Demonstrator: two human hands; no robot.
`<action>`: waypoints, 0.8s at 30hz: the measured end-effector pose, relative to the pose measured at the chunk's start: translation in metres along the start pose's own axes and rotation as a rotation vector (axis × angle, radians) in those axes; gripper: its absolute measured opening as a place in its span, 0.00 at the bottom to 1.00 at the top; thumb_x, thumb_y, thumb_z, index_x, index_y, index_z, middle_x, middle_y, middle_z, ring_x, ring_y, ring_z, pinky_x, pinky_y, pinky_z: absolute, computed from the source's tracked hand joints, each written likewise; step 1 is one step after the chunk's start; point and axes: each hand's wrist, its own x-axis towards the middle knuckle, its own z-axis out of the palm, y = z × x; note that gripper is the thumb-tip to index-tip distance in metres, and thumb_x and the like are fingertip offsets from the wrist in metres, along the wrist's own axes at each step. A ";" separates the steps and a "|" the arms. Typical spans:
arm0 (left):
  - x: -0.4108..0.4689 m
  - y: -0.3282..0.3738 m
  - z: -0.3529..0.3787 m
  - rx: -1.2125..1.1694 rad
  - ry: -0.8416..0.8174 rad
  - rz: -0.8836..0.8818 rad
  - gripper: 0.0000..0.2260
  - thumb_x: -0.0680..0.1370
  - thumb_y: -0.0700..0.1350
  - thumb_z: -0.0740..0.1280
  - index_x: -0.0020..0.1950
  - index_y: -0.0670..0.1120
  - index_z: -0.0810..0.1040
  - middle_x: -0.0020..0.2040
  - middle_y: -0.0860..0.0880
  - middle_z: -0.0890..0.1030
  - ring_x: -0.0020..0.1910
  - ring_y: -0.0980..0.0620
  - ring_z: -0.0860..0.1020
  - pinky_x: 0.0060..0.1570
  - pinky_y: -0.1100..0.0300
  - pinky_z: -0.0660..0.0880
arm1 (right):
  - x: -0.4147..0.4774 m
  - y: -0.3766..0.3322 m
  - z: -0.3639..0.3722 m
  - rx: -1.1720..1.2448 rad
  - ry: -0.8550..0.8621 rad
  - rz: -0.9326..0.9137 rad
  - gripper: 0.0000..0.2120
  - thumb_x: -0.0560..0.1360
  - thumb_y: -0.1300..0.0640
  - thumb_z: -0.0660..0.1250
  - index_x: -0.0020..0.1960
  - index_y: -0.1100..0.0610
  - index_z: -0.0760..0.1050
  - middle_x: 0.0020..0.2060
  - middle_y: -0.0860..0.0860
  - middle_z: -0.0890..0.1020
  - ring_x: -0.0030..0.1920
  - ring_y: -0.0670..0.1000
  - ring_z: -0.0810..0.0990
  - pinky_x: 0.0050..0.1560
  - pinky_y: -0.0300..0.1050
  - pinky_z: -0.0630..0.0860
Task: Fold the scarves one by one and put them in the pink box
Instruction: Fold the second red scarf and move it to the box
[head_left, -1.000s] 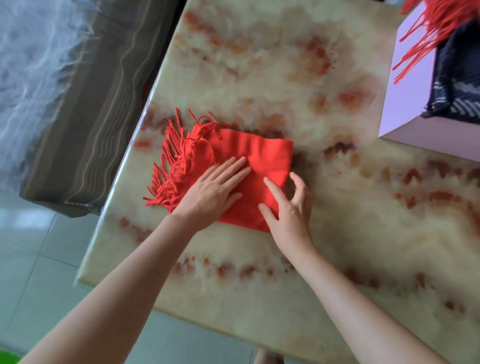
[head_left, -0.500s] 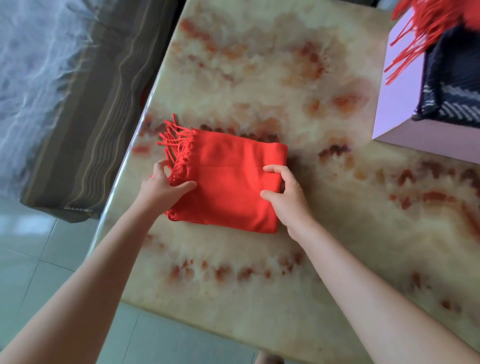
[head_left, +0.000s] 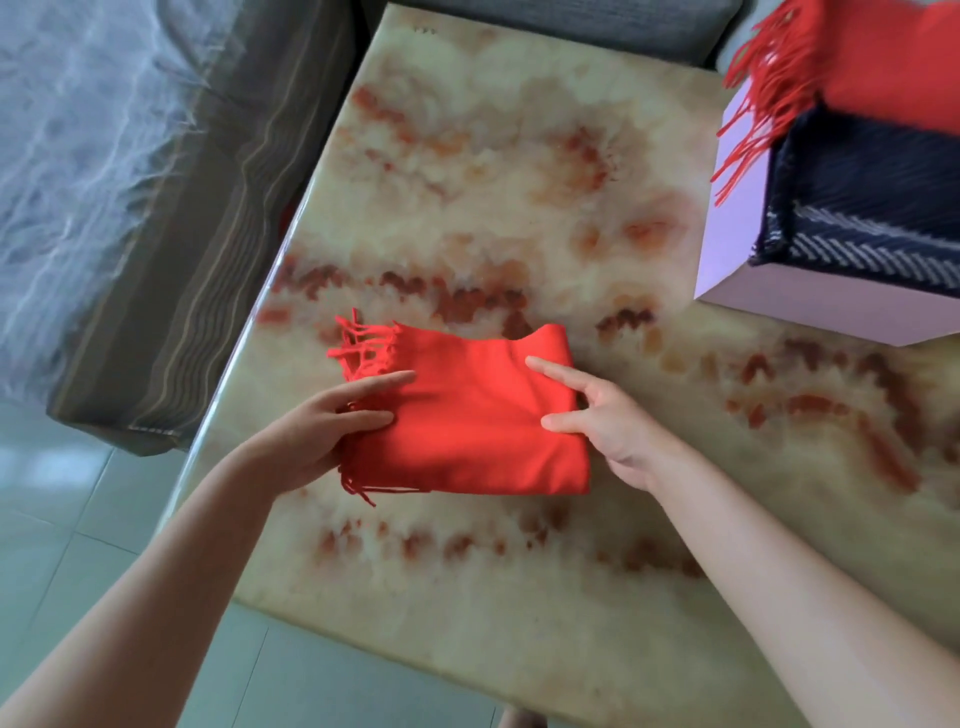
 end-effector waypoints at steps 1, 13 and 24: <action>-0.002 0.001 0.007 -0.018 0.000 -0.015 0.22 0.74 0.31 0.63 0.62 0.52 0.78 0.59 0.51 0.80 0.49 0.56 0.79 0.48 0.66 0.77 | -0.006 -0.002 -0.006 -0.015 0.010 -0.011 0.34 0.70 0.75 0.64 0.65 0.43 0.72 0.64 0.46 0.75 0.57 0.41 0.76 0.61 0.37 0.72; 0.005 0.073 0.158 0.036 -0.051 0.226 0.33 0.64 0.34 0.71 0.68 0.52 0.73 0.67 0.45 0.73 0.58 0.52 0.76 0.61 0.58 0.73 | -0.106 -0.049 -0.139 -0.143 0.236 -0.230 0.37 0.71 0.74 0.65 0.71 0.43 0.66 0.66 0.40 0.70 0.58 0.33 0.73 0.58 0.28 0.70; 0.093 0.200 0.313 0.253 -0.036 0.557 0.35 0.64 0.36 0.70 0.68 0.57 0.70 0.66 0.42 0.71 0.58 0.47 0.74 0.63 0.56 0.70 | -0.109 -0.141 -0.320 -0.268 0.483 -0.380 0.37 0.69 0.75 0.68 0.73 0.52 0.65 0.68 0.46 0.70 0.63 0.41 0.72 0.63 0.34 0.70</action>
